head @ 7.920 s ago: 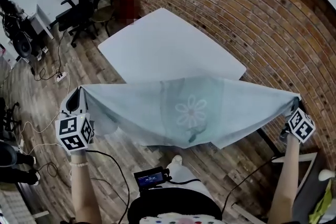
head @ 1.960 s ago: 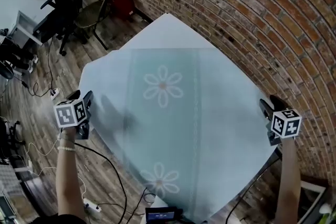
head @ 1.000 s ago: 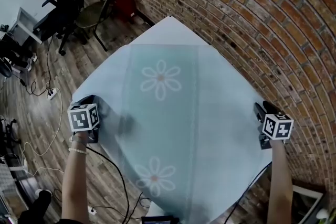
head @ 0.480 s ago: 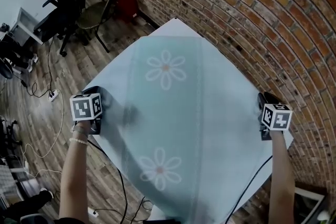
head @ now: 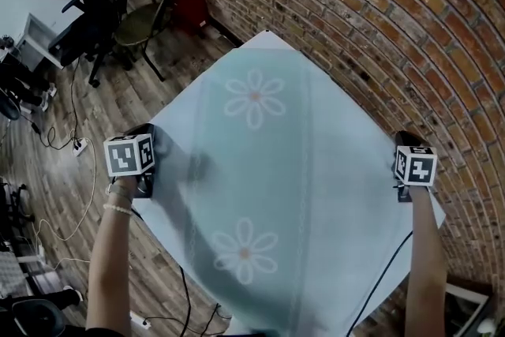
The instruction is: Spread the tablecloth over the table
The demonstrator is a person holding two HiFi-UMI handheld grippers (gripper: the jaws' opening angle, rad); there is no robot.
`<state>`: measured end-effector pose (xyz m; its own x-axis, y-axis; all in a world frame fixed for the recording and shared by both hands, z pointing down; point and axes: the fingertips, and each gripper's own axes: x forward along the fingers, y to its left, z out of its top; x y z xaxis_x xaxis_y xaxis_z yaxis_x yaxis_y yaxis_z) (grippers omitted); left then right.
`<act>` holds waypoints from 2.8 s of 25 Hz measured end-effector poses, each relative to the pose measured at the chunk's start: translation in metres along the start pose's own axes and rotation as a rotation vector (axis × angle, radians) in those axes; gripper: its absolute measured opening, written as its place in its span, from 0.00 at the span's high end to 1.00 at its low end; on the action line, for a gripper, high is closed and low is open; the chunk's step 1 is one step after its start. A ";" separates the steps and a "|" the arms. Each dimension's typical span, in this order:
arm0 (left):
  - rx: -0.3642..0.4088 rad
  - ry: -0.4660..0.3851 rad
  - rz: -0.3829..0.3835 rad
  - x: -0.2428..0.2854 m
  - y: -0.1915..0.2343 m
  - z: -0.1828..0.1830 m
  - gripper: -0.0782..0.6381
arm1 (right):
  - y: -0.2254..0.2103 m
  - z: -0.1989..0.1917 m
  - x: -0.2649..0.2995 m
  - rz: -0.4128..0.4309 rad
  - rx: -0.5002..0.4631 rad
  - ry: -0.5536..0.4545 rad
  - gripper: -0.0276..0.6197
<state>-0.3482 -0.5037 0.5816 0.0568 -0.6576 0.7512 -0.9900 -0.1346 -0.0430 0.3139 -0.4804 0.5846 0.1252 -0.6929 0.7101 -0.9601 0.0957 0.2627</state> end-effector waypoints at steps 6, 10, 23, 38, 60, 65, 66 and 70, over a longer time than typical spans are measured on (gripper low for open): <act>-0.009 -0.023 -0.038 -0.015 0.004 0.002 0.76 | -0.003 0.015 -0.018 0.134 0.095 -0.101 0.85; -0.103 -0.047 -0.074 -0.046 0.013 -0.009 0.61 | -0.015 0.001 -0.048 0.254 0.146 -0.100 0.61; -0.389 0.027 -0.017 -0.115 0.025 -0.143 0.59 | 0.016 -0.097 -0.114 0.341 0.130 0.016 0.56; -0.373 0.015 0.008 -0.108 0.034 -0.127 0.60 | 0.026 -0.087 -0.094 0.309 0.145 0.018 0.57; -0.266 -0.001 0.095 -0.065 0.067 -0.077 0.60 | 0.037 -0.029 -0.041 0.265 0.175 -0.006 0.57; -0.283 -0.021 0.121 -0.067 0.069 -0.076 0.60 | 0.038 -0.026 -0.039 0.252 0.159 -0.021 0.57; -0.286 -0.036 0.136 -0.070 0.069 -0.077 0.65 | 0.039 -0.026 -0.041 0.247 0.148 -0.031 0.57; -0.183 -0.148 0.171 -0.099 0.048 -0.058 0.80 | 0.034 -0.024 -0.060 0.218 0.165 -0.129 0.60</act>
<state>-0.4089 -0.4023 0.5438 -0.1076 -0.7621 0.6384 -0.9929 0.1145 -0.0306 0.2797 -0.4184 0.5671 -0.1110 -0.7551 0.6462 -0.9898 0.1424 -0.0037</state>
